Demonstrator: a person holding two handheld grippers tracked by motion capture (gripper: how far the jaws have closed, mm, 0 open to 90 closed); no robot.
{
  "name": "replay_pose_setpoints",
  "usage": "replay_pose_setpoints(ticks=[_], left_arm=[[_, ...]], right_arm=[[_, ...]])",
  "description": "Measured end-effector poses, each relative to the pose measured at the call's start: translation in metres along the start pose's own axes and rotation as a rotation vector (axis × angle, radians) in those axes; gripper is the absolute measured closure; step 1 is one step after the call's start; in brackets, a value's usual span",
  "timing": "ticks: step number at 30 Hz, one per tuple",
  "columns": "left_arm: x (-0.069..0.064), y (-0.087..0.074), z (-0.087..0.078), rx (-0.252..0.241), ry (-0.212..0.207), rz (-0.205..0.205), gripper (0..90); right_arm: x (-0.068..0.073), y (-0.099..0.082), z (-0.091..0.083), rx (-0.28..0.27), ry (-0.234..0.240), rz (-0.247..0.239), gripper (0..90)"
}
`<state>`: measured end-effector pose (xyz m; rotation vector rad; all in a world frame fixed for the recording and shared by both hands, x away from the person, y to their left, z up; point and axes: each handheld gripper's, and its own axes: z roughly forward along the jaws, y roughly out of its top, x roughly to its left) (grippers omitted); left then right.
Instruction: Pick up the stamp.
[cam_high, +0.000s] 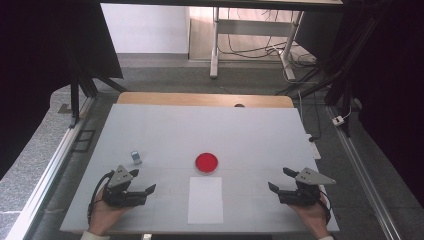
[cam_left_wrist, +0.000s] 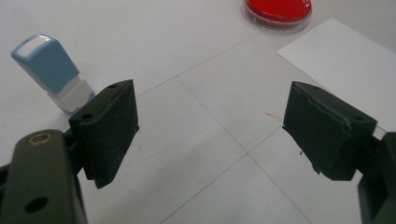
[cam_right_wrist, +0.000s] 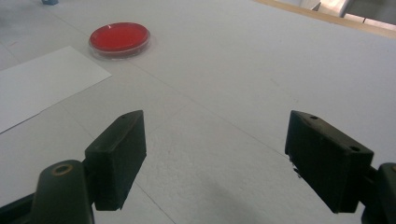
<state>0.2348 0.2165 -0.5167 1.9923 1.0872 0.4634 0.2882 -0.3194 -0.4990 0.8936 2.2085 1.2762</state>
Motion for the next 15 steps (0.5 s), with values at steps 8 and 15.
replay_pose_setpoints(ticks=[8,15], left_arm=[[-0.0041,0.0016,0.0002,0.003,0.011,0.015,18.1],[-0.0027,0.0009,-0.0008,-0.001,0.009,0.013,18.1]], right_arm=[[-0.0020,-0.0018,-0.0026,-0.029,0.015,0.017,20.9],[0.0017,-0.0010,0.0001,-0.014,0.020,0.011,22.1]])
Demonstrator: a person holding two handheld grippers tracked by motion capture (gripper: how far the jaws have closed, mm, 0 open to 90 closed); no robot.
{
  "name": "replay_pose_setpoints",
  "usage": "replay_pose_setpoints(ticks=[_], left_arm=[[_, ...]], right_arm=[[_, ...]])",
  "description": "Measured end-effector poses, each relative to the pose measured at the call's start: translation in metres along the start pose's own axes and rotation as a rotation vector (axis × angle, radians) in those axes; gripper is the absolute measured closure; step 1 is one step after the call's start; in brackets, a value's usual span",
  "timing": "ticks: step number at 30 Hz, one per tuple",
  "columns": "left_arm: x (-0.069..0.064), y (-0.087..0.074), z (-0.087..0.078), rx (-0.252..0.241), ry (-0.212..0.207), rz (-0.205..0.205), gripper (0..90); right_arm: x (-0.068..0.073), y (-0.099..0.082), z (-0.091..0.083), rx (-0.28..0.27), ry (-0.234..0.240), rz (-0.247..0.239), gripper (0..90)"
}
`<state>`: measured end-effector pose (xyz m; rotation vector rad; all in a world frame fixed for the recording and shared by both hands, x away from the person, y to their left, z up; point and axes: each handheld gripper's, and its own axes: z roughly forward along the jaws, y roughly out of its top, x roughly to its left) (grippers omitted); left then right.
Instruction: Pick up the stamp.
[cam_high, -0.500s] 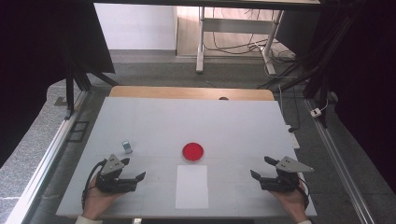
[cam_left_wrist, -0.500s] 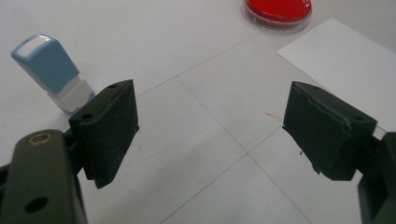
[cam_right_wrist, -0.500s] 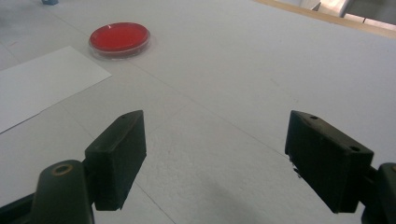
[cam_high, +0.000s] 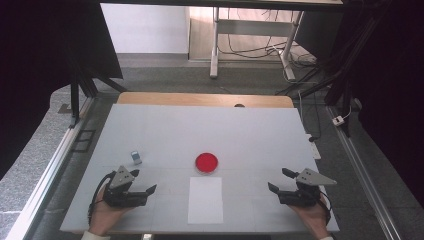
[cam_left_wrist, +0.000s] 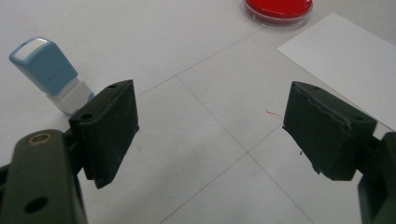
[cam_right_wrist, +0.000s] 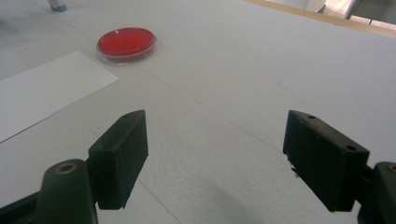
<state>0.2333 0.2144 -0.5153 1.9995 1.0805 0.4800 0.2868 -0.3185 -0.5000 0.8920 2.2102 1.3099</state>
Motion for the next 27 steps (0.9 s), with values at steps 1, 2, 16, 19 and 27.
replay_pose_setpoints(ticks=[1,2,16,19,27], left_arm=[[0.000,0.000,-0.001,-0.005,-0.005,0.007,18.1],[0.000,0.000,-0.001,-0.005,-0.005,0.007,18.2],[-0.004,-0.001,-0.007,-0.014,0.012,0.020,19.2],[-0.006,0.001,-0.009,-0.020,0.007,0.040,19.7],[-0.006,0.008,-0.017,-0.044,0.001,0.069,20.7]], right_arm=[[0.000,0.000,0.000,-0.001,0.001,0.001,22.4],[0.001,0.001,0.000,-0.001,0.003,0.002,22.8],[0.001,0.003,0.008,0.001,0.013,-0.021,25.9],[0.001,0.004,0.009,0.000,0.016,-0.021,26.4],[0.001,0.004,0.010,0.003,0.023,-0.009,26.9]])
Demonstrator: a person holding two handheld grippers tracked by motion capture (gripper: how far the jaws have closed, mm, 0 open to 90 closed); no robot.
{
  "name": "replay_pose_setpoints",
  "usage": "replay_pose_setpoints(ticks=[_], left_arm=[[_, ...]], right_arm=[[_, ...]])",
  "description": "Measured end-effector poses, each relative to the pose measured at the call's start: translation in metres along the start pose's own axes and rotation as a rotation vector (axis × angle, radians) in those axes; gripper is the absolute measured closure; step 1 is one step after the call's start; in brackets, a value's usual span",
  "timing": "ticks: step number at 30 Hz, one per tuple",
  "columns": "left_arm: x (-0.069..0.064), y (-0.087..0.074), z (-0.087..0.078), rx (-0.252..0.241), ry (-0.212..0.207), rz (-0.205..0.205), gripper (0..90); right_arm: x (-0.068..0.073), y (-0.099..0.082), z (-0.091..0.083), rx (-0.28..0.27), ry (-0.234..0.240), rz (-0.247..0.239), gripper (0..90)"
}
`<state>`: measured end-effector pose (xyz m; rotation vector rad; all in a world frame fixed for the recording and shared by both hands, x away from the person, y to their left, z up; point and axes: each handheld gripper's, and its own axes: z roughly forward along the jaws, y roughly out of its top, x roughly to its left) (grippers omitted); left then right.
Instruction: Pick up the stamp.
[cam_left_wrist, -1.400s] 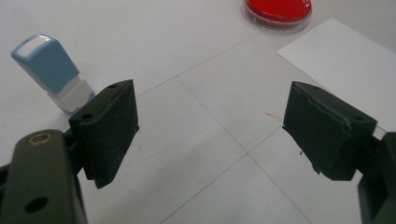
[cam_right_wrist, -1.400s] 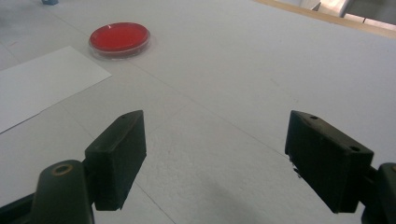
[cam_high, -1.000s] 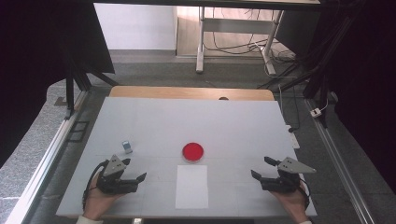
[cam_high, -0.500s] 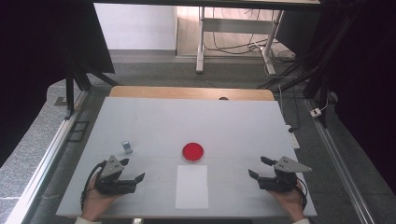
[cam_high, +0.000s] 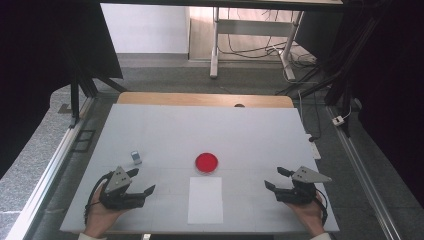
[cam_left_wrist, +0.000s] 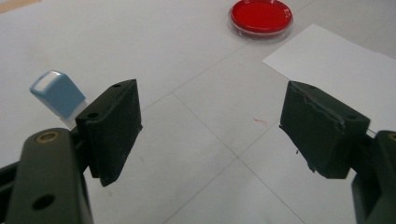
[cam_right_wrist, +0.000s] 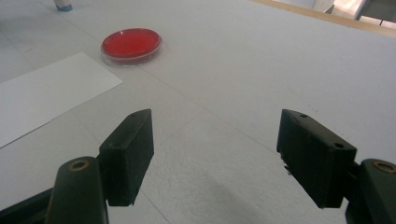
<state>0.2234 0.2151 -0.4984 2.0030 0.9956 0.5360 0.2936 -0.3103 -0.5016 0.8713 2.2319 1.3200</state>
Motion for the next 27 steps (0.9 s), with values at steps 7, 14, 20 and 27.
replay_pose_setpoints(ticks=[7,14,20,27], left_arm=[[0.006,0.009,-0.003,-0.018,-0.010,-0.008,21.2],[0.011,0.020,-0.004,-0.033,-0.009,-0.001,21.9],[0.016,0.027,-0.005,-0.037,-0.006,-0.002,22.6],[0.027,0.033,-0.002,-0.033,0.007,-0.010,23.1]], right_arm=[[0.001,-0.001,0.000,0.007,0.000,-0.005,27.1],[0.002,-0.001,-0.001,0.015,-0.002,-0.014,27.3],[0.002,-0.001,0.000,0.012,0.001,-0.012,27.7],[0.002,-0.002,0.002,0.008,0.003,-0.008,28.0]])
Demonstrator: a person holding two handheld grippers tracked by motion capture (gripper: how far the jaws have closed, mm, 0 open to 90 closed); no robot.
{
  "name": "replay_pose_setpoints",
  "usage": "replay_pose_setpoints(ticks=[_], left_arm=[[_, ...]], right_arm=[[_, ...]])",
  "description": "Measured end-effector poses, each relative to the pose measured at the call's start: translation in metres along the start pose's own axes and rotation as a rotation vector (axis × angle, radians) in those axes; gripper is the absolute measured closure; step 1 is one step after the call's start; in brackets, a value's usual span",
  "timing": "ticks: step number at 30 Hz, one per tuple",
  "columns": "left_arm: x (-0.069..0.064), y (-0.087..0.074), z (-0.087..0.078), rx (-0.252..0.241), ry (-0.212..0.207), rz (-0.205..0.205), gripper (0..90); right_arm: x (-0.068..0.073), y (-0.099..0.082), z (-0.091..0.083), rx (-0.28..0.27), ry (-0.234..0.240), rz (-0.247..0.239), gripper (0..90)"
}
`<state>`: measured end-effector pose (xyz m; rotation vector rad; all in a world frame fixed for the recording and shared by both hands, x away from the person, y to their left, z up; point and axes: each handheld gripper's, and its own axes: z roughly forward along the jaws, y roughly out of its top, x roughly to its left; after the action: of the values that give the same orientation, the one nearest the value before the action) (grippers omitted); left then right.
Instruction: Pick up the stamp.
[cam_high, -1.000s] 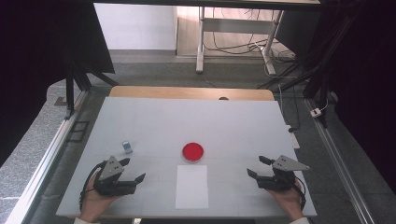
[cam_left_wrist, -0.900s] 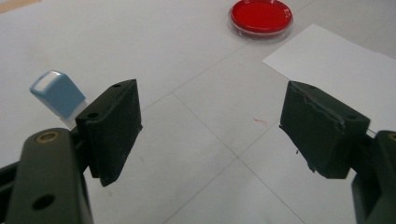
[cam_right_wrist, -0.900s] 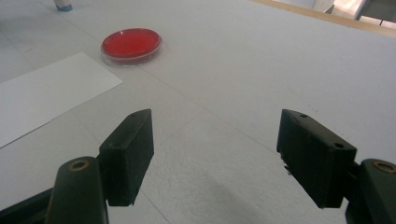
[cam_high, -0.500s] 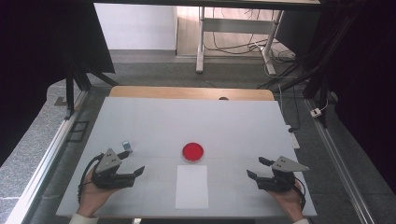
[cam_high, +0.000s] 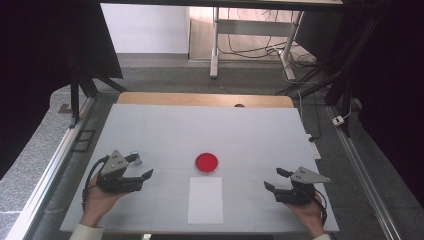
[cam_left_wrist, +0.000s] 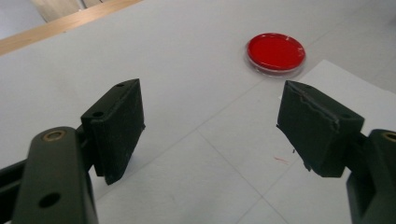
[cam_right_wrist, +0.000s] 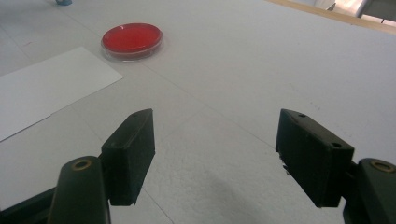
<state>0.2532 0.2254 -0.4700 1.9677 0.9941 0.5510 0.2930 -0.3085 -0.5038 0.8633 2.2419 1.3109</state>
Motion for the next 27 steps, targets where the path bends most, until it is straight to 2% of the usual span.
replay_pose_setpoints(ticks=[10,14,22,23,27], left_arm=[[0.012,0.008,0.008,0.021,-0.012,0.000,23.1],[0.018,0.012,0.011,0.028,-0.004,-0.001,23.1],[0.036,0.012,0.018,0.044,-0.009,0.004,25.5],[0.042,0.013,0.018,0.043,-0.006,-0.001,25.8],[0.050,0.013,0.018,0.046,0.007,-0.003,26.2]], right_arm=[[0.000,0.000,0.002,0.013,-0.001,-0.002,28.1],[0.000,0.000,0.002,0.015,-0.001,-0.002,28.1],[0.000,-0.001,0.002,0.023,-0.007,-0.002,28.1],[0.000,-0.001,0.003,0.024,-0.003,-0.001,28.1],[0.000,-0.001,0.003,0.024,-0.001,0.001,28.1]])
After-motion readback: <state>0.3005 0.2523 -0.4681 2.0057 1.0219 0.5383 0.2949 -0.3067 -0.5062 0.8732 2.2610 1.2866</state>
